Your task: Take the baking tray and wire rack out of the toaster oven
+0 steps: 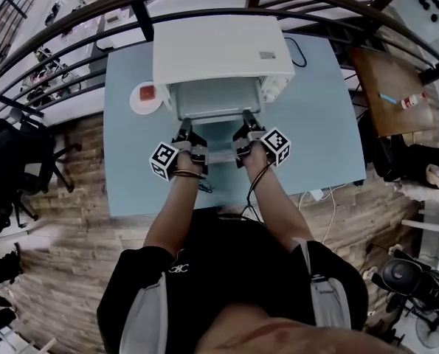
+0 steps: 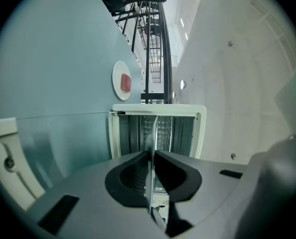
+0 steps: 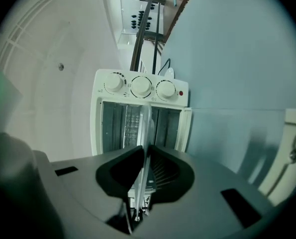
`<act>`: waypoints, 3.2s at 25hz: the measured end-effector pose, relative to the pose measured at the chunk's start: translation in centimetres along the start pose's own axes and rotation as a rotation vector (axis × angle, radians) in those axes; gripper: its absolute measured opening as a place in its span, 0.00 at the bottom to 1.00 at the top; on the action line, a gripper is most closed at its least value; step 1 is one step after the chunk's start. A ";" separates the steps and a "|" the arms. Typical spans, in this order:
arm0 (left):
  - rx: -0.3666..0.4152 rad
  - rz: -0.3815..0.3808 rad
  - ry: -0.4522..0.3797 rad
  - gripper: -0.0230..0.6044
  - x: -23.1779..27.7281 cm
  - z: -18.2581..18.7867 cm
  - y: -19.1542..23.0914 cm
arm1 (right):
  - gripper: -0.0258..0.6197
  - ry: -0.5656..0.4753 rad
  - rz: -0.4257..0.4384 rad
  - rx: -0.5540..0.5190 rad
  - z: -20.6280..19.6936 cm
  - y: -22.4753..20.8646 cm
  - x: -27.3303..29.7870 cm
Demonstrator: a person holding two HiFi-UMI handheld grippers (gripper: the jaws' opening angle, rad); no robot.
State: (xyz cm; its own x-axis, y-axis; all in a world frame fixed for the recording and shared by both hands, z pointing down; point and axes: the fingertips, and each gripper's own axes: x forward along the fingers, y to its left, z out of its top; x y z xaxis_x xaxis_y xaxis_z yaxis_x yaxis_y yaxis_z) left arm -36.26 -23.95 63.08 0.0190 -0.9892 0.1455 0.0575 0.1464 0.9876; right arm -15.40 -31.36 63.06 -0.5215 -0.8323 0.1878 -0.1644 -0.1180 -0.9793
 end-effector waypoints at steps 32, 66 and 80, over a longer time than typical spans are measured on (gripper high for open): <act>0.055 -0.044 -0.134 0.11 -13.9 -9.4 0.8 | 0.13 0.193 0.090 -0.053 0.9 -0.2 -13.0; 0.145 0.100 0.403 0.12 -6.0 -35.2 5.5 | 0.14 -0.242 -0.083 -0.051 24.8 -8.8 -26.6; 0.194 0.271 0.470 0.12 -7.3 -37.3 11.4 | 0.14 -0.190 -0.270 -0.051 25.2 -15.7 -28.0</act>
State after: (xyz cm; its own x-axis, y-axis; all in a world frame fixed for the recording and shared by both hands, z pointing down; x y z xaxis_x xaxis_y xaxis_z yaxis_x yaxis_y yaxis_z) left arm 1.52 -14.70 71.09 0.4518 -0.7990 0.3967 -0.1945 0.3458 0.9179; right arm 22.84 -19.82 71.26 -0.2890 -0.8612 0.4180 -0.3197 -0.3247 -0.8901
